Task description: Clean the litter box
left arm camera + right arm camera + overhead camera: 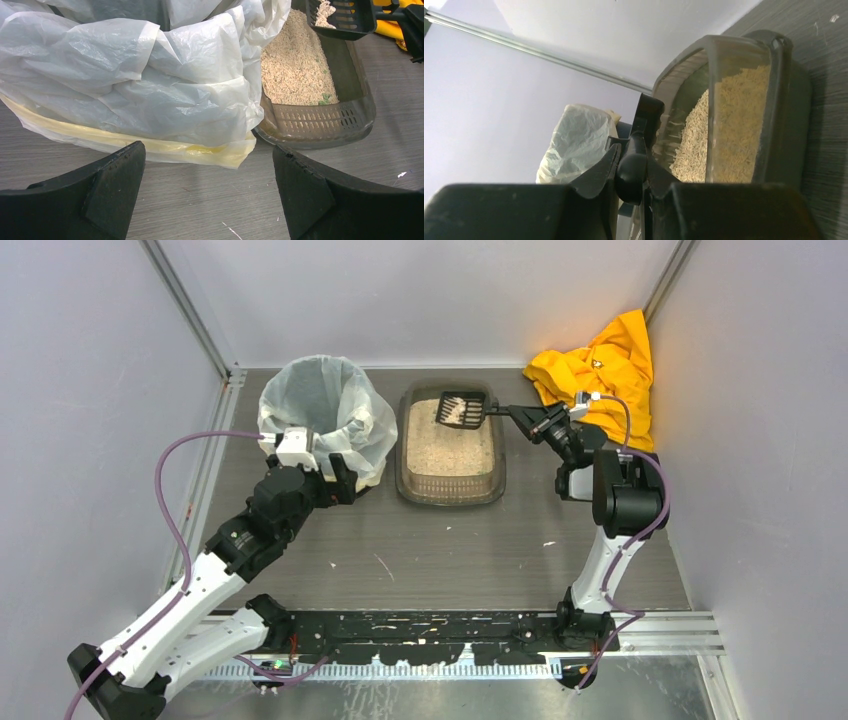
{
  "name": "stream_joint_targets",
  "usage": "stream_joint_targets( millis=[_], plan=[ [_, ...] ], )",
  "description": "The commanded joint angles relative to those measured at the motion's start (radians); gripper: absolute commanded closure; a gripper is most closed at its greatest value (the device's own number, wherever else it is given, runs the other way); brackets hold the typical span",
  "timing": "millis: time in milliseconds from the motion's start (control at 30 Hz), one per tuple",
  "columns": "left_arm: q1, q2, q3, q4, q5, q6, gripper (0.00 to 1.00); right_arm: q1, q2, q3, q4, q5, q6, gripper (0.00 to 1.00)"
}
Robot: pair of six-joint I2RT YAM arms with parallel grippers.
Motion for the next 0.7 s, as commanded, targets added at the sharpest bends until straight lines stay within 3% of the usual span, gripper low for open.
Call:
stream_joint_targets(
  millis=[0,67,100,200,300,367,500,600,667],
  plan=[
    [0.002,-0.007,0.006,0.065,0.002,0.006,0.03,0.008,-0.050,-0.010,0.039,0.076,-0.046,0.99],
    [0.003,-0.007,0.012,0.052,0.002,0.006,0.03,0.025,-0.029,0.071,-0.054,-0.060,-0.059,0.99],
    [0.003,-0.009,0.010,0.052,-0.002,0.007,0.03,0.027,-0.023,0.070,-0.013,-0.064,-0.042,0.99],
    [0.002,-0.018,0.003,0.057,-0.007,0.007,0.03,-0.010,-0.037,-0.003,0.052,0.052,-0.016,0.99],
    [0.002,-0.019,-0.002,0.062,-0.009,0.008,0.03,0.035,0.006,0.123,-0.060,-0.144,-0.015,0.99],
    [0.002,-0.010,0.000,0.071,-0.002,0.009,0.03,0.036,-0.011,0.054,0.022,-0.024,-0.011,0.99],
    [0.002,-0.006,0.008,0.059,0.006,0.007,0.03,0.074,-0.020,0.179,-0.405,-0.164,-0.179,0.99],
    [0.003,-0.013,0.001,0.066,0.005,0.008,0.03,0.050,-0.082,0.136,-0.537,-0.009,-0.268,0.99],
    [0.003,-0.018,0.000,0.062,-0.002,0.008,0.03,0.052,-0.077,0.167,-0.591,-0.048,-0.302,0.99]
  ],
)
